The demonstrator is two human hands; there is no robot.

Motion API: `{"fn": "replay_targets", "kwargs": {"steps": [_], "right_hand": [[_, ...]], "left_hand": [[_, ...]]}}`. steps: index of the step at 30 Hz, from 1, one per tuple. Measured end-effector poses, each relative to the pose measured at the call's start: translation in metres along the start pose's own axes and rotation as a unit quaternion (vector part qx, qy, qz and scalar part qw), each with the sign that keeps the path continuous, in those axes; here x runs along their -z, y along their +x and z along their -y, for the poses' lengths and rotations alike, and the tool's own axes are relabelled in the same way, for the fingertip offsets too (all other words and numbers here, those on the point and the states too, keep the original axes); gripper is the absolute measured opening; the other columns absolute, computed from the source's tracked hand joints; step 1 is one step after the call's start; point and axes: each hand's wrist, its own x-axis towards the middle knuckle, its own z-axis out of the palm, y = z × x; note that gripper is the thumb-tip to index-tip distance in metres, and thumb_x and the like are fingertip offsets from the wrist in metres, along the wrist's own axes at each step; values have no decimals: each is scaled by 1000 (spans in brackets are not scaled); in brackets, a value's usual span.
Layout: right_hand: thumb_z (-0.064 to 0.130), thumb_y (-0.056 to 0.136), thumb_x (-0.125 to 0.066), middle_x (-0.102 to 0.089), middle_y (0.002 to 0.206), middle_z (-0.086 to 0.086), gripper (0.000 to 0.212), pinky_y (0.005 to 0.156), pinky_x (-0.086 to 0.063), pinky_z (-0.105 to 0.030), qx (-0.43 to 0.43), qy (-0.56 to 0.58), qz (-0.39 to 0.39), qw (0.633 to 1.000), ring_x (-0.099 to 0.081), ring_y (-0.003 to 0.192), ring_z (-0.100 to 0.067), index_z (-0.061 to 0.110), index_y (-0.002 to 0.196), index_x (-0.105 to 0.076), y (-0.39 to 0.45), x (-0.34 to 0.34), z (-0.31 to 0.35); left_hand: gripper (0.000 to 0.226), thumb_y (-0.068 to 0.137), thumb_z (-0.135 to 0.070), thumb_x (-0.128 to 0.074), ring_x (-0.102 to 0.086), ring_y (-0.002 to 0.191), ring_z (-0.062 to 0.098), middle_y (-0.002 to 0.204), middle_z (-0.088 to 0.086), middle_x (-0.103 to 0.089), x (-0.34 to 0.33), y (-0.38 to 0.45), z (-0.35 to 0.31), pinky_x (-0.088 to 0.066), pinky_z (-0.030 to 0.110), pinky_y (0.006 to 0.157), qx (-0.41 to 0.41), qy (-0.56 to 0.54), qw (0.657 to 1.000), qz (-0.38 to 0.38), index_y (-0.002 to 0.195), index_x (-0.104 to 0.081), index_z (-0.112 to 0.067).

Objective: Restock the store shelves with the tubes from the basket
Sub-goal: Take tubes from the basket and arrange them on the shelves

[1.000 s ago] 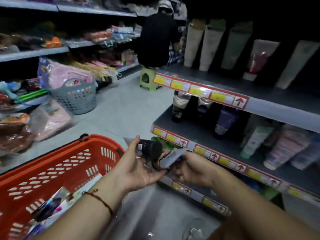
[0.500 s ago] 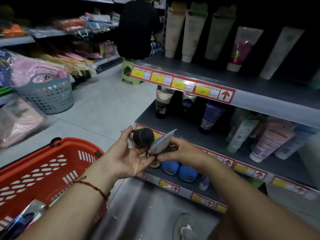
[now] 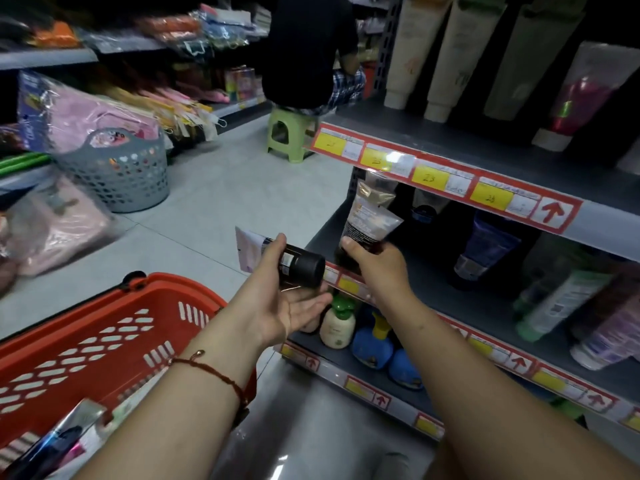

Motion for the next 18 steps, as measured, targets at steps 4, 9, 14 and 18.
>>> {"fn": "replay_targets", "kwargs": {"steps": [4,9,14,18], "right_hand": [[58,67,-78,-72,102,5,58,87,-55,-36,-7,-21,-23,999,-68,94,-16,19,110,-68,21,-22,-4],[53,78,-73,-71,106,-3,46,72,-44,-28,29,-131,-57,989,-67,99,-27,17,107,-65,32,-39,-9],[46,79,-75,-70,112,-2,43,71,-40,-27,56,-183,-42,981,-66,101,-26,19,109,-60,29,-41,-9],[37,79,-78,-70,109,-1,40,73,-46,-29,49,-173,4,984,-66,97,-22,17,108,-59,31,-34,-9]], "left_hand": [[62,79,-73,-59,-73,79,26,96,12,-76,6,3,-6,-62,33,58,-55,79,994,-59,104,-66,-16],[60,80,-69,-61,-66,70,21,92,8,-75,12,9,-7,-61,35,62,-143,169,970,-101,106,-68,-16],[58,81,-67,-62,-61,70,23,102,14,-73,5,10,-7,-58,34,63,-152,200,964,-89,108,-68,-15],[57,82,-65,-63,-55,65,23,84,10,-68,0,11,-3,-51,34,64,-166,198,963,-80,106,-67,-13]]}}
